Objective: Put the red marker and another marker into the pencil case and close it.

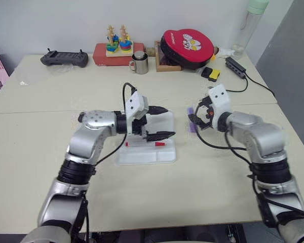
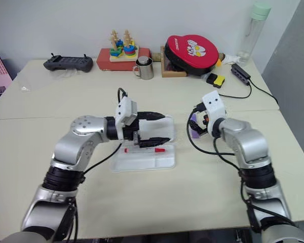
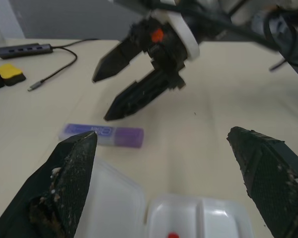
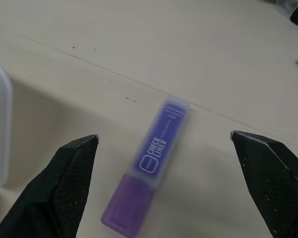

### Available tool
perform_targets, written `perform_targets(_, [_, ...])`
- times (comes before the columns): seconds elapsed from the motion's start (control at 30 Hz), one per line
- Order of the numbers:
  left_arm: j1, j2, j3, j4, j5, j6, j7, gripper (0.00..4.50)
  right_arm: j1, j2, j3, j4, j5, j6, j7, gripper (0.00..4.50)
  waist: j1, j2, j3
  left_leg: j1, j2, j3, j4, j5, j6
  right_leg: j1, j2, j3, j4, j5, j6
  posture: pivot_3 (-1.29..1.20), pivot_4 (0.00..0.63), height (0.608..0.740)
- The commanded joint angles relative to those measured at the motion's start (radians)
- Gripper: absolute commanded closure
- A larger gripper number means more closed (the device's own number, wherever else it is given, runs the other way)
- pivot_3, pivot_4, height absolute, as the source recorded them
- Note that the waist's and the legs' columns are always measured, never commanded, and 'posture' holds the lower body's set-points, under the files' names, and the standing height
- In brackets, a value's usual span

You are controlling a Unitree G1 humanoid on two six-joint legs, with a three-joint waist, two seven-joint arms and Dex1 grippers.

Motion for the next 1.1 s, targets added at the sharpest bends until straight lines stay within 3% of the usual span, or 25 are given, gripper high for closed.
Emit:
perform_targets(0.03, [-0.004, -0.035, 0.007, -0.060, 0.013, 0.005, 0.100, 0.02, 0.016, 0.082, -0.035, 0.034, -0.047, -0.011, -0.110, 0.00, 0.002, 0.000, 0.000, 0.000, 0.000, 0.000, 0.000, 0.000, 0.000, 0.000, 0.000, 0.000, 0.001, 0.000, 0.000, 0.00, 0.150, 0.740])
perform_targets(0.2, [-0.003, -0.049, 0.000, -0.054, 0.026, -0.006, 0.147, 0.02, 0.060, 0.113, 0.006, 0.113, -0.119, -0.048, -0.163, 0.00, 0.007, 0.000, 0.000, 0.001, 0.000, 0.000, -0.001, 0.000, 0.000, -0.001, 0.000, 0.000, 0.002, 0.000, 0.000, 0.00, 0.150, 0.740])
perform_targets(0.7, [0.003, -0.033, 0.002, -0.024, 0.013, -0.042, 0.107, 0.00, 0.060, 0.141, -0.063, 0.116, -0.126, -0.100, -0.178, 3.31, 0.019, 0.000, 0.000, 0.004, 0.000, 0.000, -0.001, 0.000, 0.000, -0.001, 0.000, 0.000, 0.006, 0.000, 0.000, 0.00, 0.150, 0.740])
perform_targets(0.8, [0.004, -0.023, 0.026, -0.031, -0.010, -0.036, 0.093, 0.00, 0.033, 0.166, -0.145, 0.073, -0.081, -0.150, -0.178, 3.43, 0.018, 0.000, 0.000, 0.003, 0.000, 0.000, -0.001, 0.000, 0.000, -0.002, 0.000, 0.001, 0.006, 0.000, 0.000, 0.00, 0.150, 0.740])
perform_targets(0.87, [0.021, 0.012, 0.056, -0.056, -0.030, -0.021, 0.076, 0.00, 0.002, 0.144, -0.181, 0.031, -0.043, -0.197, -0.121, 3.43, 0.017, 0.001, 0.000, 0.003, 0.000, 0.000, -0.002, 0.000, 0.000, -0.003, 0.000, 0.001, 0.007, 0.000, 0.000, 0.00, 0.150, 0.740])
perform_targets(1.0, [0.101, 0.161, 0.183, -0.136, -0.127, 0.060, 0.024, 0.00, -0.051, 0.029, -0.177, -0.065, 0.086, -0.286, 0.140, 3.43, 0.001, 0.004, 0.002, 0.003, 0.000, 0.000, -0.003, 0.000, 0.000, -0.004, 0.000, 0.002, 0.007, 0.000, 0.000, 0.00, 0.150, 0.740])
perform_targets(1.1, [0.212, 0.286, 0.295, -0.192, -0.184, 0.098, -0.025, 0.00, -0.089, -0.044, -0.156, -0.145, 0.236, -0.248, 0.346, 3.43, -0.008, 0.004, 0.002, 0.004, 0.000, -0.001, -0.003, 0.000, 0.000, -0.004, 0.001, 0.001, 0.008, 0.000, 0.000, 0.00, 0.150, 0.740])
